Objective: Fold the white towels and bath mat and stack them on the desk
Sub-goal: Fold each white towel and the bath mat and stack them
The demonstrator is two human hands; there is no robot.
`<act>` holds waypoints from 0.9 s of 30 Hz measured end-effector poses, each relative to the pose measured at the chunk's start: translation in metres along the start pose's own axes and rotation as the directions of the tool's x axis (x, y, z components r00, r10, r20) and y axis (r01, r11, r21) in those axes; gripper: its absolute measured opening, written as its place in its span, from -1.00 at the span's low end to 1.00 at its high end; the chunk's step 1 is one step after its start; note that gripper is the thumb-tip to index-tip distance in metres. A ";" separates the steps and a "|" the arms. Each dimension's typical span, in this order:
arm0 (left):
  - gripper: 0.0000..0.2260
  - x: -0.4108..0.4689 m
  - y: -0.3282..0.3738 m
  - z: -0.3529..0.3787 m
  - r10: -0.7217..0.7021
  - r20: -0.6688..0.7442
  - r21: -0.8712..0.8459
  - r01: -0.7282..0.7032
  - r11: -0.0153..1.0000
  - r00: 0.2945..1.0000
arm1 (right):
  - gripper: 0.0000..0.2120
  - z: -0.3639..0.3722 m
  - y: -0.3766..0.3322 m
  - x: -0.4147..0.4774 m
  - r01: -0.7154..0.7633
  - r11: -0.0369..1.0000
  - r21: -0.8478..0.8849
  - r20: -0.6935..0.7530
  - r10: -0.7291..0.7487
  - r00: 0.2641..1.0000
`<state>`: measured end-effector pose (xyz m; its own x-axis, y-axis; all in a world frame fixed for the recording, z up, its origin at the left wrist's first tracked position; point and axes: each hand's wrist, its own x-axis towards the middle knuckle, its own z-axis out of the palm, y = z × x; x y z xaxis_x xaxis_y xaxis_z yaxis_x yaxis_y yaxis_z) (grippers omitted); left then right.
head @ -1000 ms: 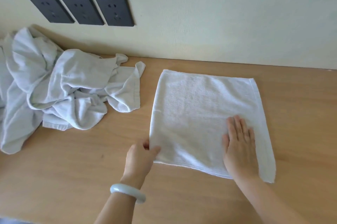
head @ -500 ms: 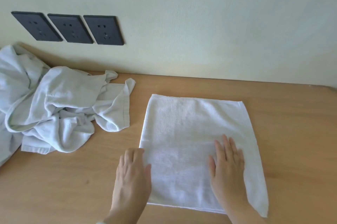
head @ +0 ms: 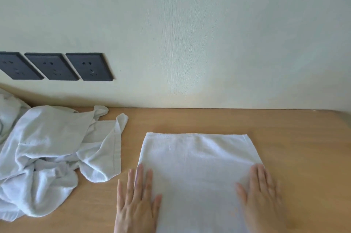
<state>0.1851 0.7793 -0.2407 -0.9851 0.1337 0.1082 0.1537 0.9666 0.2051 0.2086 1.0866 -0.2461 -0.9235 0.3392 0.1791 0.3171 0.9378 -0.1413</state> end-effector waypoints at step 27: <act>-0.39 0.089 0.040 0.006 0.050 0.054 0.103 -0.056 0.993 0.997 | -0.28 0.006 -0.048 0.067 -0.009 0.999 -0.033 0.002 0.009 1.000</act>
<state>0.1033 0.8310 -0.2291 -0.9789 0.1936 0.0659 0.1994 0.9751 0.0973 0.1302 1.0643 -0.2328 -0.9211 0.3474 0.1758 0.3321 0.9367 -0.1111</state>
